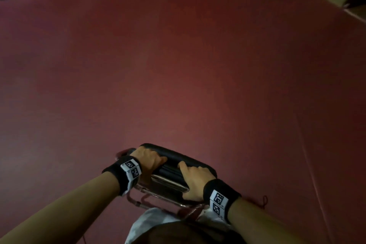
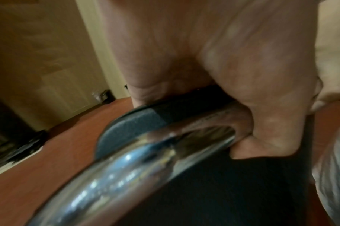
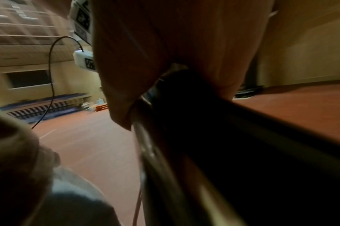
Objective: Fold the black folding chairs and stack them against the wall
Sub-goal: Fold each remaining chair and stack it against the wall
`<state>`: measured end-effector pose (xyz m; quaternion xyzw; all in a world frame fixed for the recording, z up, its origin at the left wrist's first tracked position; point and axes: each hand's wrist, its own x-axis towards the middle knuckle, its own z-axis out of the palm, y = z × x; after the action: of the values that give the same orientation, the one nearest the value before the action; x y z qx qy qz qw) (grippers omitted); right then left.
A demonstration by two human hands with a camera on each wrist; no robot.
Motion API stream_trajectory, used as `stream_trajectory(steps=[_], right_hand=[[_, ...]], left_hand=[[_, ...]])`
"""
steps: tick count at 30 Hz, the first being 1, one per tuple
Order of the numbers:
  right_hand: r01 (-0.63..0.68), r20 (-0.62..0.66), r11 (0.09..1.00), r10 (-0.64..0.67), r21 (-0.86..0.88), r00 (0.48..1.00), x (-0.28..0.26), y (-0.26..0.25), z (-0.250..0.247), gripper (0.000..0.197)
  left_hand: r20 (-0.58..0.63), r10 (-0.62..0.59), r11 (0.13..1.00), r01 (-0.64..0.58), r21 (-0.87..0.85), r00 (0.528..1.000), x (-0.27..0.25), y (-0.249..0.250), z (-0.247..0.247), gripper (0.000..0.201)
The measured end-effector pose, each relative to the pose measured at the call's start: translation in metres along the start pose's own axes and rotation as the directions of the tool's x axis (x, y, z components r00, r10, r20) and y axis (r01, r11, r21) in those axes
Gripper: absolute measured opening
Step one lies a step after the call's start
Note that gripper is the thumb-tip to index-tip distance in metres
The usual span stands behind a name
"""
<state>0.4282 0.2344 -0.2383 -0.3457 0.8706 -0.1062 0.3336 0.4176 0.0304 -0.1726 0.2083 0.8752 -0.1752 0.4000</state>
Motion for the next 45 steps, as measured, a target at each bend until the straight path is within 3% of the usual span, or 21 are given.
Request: stream_trajectory(steps=[7,10,15,20,25,29,34,37,40,45], right_hand=[[-0.166,-0.11,0.984,0.172,0.061,0.979,-0.071,0.1,-0.042,0.078],[-0.274,-0.173,0.957,0.287,0.097,0.942,-0.114,0.139,-0.055,0.079],[-0.436,-0.283,0.889,0.457,0.138,0.843,-0.183,0.189,-0.073,0.081],[-0.591,-0.327,0.78,0.624,0.205,0.71,-0.252,0.228,-0.073,0.073],[-0.696,-0.249,0.647,0.762,0.312,0.597,-0.302,0.284,-0.055,0.077],[-0.731,-0.102,0.499,0.851,0.465,0.516,-0.324,0.337,-0.029,0.092],[-0.728,-0.089,0.368,0.915,0.578,0.392,-0.359,0.399,-0.003,0.099],[-0.679,-0.011,0.297,0.92,0.672,0.391,-0.379,0.429,0.004,0.107],[-0.642,-0.012,0.262,0.93,0.72,0.367,-0.391,0.453,0.019,0.104],[-0.634,-0.064,0.268,0.943,0.725,0.325,-0.417,0.49,0.029,0.089]], left_hand=[[-0.07,0.142,0.972,-0.126,0.199,0.987,0.057,0.068,-0.125,0.07],[-0.123,0.228,0.945,-0.189,0.267,0.966,0.078,0.105,-0.179,0.065],[-0.197,0.389,0.872,-0.292,0.392,0.9,0.102,0.16,-0.26,0.068],[-0.211,0.543,0.76,-0.369,0.535,0.813,0.138,0.232,-0.318,0.078],[-0.14,0.67,0.626,-0.452,0.636,0.729,0.185,0.311,-0.363,0.08],[-0.022,0.731,0.508,-0.522,0.685,0.683,0.236,0.385,-0.391,0.09],[0.112,0.789,0.37,-0.612,0.699,0.605,0.285,0.466,-0.441,0.077],[0.159,0.808,0.302,-0.63,0.715,0.568,0.306,0.504,-0.464,0.078],[0.193,0.801,0.281,-0.641,0.715,0.567,0.316,0.535,-0.479,0.08],[0.204,0.764,0.316,-0.631,0.709,0.612,0.318,0.577,-0.504,0.075]])
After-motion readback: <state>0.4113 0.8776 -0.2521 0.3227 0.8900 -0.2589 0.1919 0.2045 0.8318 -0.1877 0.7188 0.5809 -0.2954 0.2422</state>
